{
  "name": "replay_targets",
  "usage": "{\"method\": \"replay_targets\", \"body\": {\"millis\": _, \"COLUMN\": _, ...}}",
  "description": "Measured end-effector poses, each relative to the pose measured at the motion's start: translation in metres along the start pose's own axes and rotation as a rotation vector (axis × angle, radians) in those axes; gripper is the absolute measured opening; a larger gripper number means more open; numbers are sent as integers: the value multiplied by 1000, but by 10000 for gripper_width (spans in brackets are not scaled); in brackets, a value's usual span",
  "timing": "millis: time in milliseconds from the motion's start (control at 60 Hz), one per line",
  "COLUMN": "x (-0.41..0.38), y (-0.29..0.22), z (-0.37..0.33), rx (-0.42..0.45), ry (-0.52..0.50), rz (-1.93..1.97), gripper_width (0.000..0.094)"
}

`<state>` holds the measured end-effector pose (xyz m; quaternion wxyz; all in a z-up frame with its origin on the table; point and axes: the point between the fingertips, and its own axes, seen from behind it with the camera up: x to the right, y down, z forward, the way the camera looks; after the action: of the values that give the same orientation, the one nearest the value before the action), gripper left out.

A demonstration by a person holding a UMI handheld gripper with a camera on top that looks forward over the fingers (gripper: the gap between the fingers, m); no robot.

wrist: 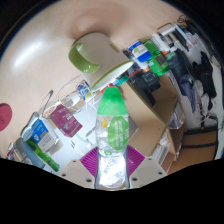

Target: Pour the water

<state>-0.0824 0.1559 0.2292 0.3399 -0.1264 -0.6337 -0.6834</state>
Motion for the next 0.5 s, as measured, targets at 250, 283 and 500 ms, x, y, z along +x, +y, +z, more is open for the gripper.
{"method": "replay_targets", "body": {"millis": 250, "x": 3, "y": -14, "z": 3, "rx": 31, "ry": -15, "rz": -71, "gripper_width": 341}}
{"method": "replay_targets", "body": {"millis": 283, "x": 3, "y": -13, "z": 3, "rx": 30, "ry": -18, "rz": -61, "gripper_width": 340}}
{"method": "replay_targets", "body": {"millis": 500, "x": -12, "y": 38, "z": -11, "rx": -127, "ry": -80, "rz": 652, "gripper_width": 340}}
